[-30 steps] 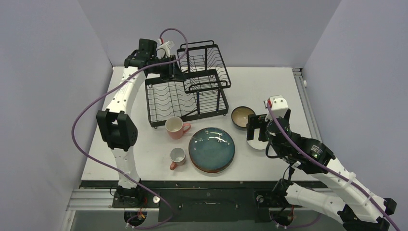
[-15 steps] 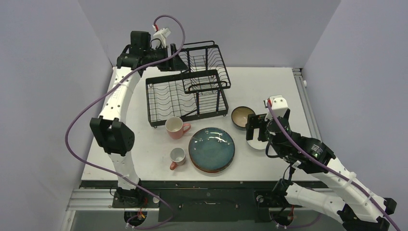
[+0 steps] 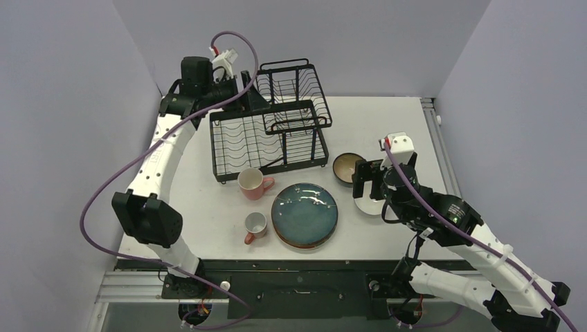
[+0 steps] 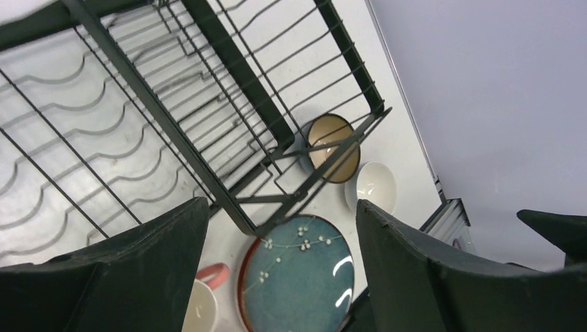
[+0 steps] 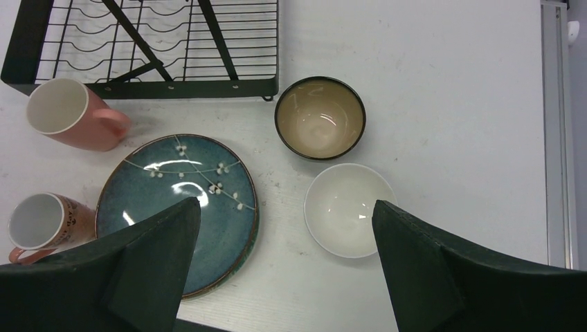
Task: Load the mixed dishes into the dish rack
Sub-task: Move the dish rack to the center of the board.
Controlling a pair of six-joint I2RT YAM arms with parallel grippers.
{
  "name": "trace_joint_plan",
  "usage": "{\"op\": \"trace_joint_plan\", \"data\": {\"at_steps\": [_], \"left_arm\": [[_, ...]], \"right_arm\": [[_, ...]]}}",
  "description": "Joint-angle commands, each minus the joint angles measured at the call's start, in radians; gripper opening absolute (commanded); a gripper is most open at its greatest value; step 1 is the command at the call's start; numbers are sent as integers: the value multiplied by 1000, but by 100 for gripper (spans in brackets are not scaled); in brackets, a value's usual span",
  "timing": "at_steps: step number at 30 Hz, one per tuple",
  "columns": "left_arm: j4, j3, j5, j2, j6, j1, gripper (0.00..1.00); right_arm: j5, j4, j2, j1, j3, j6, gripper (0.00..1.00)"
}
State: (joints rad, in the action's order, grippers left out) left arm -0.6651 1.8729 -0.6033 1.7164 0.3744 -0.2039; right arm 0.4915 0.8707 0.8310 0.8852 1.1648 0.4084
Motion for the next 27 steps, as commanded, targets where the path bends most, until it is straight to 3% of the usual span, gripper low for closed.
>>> {"op": "trace_joint_plan", "data": {"at_steps": [1,6,12,27], "left_arm": [[100,-123,106,-153,160,-31,76],[192,-339,259,-293,285,-42,79],[283,-577,284,-475,421,-51,84],[215,-986,640,-788,658,-49,90]], "right_arm": [[39,-10,22,8,50,-17,89],[45,-24,28,7,60,-20,89],[37,-43,59,7,73,-20,89],[25,-74,100,7,85,-15,89]]}}
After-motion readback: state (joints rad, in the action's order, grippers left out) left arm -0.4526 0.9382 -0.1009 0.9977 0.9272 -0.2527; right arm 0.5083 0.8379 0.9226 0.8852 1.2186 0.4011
